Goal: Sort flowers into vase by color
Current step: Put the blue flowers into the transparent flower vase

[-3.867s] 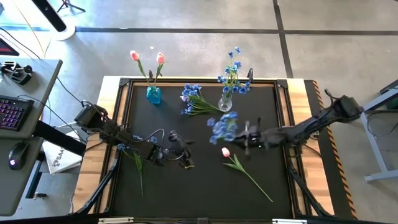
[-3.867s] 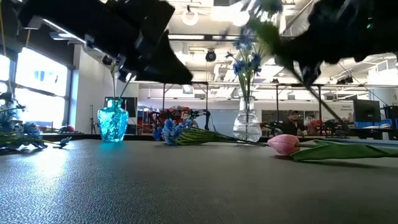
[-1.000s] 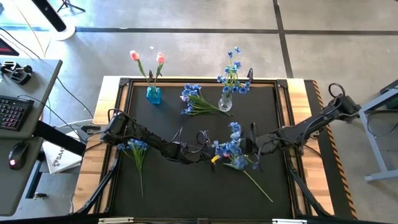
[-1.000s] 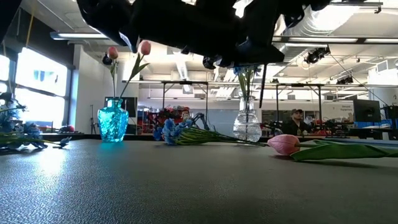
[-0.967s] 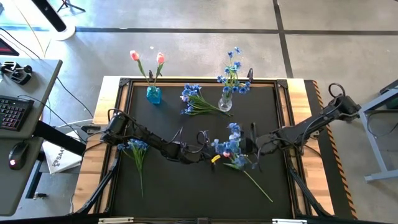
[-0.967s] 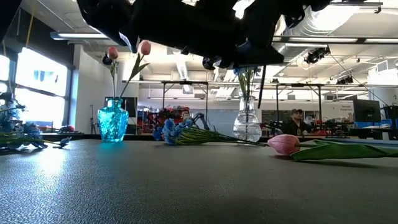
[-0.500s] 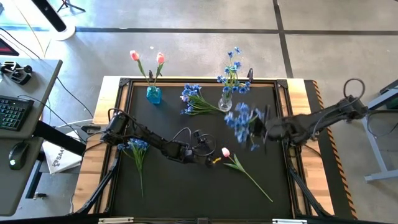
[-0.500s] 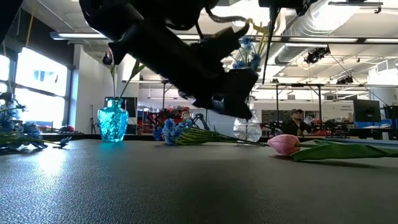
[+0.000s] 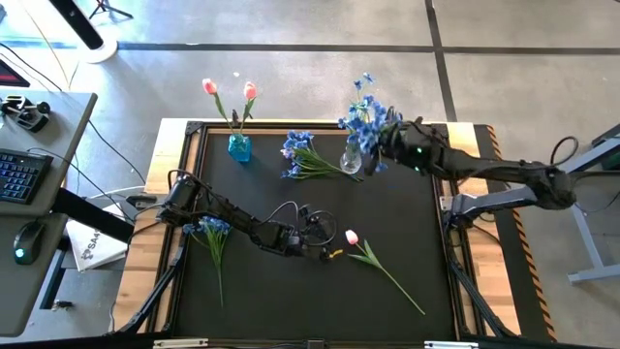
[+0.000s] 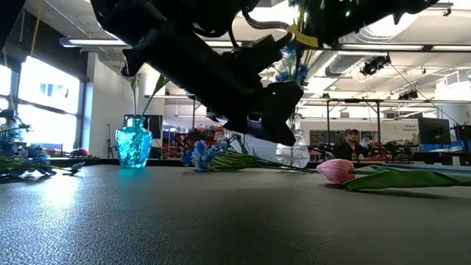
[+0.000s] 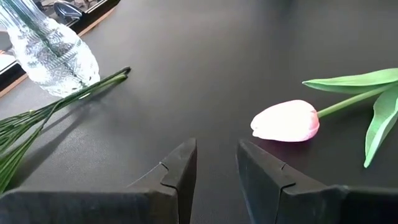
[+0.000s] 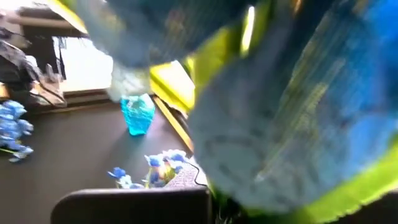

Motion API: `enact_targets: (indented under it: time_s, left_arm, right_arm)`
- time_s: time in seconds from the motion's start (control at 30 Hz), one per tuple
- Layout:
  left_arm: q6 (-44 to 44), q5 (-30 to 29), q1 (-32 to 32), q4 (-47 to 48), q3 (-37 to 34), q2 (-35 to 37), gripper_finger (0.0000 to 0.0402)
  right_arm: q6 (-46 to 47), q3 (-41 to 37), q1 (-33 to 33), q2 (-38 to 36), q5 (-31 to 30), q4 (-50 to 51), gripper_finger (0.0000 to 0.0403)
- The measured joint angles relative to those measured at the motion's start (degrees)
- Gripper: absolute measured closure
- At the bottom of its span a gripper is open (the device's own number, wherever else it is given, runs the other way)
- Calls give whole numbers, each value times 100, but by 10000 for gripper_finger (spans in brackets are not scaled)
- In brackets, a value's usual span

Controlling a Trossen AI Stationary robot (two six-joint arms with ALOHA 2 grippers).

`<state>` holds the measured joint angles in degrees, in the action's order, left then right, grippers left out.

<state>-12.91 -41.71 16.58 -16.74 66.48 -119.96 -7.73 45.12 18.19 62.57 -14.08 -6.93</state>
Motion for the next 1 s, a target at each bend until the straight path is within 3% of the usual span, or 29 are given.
enact_targets:
  time_s: [0.2,0.47,0.87,1.0]
  left_arm:
    - [-9,2,0,-17,1,0,299]
    - [-48,11,0,-28,2,0,299]
    - [-48,21,0,-36,0,0,299]
    - [-48,98,0,-47,2,0,299]
  right_arm:
    - [249,-2,459,420,549,-105,400]
    - [608,-2,547,558,600,-63,370]
    - [615,870,545,525,596,1556,194]
    - [541,1356,545,527,587,2439,153]
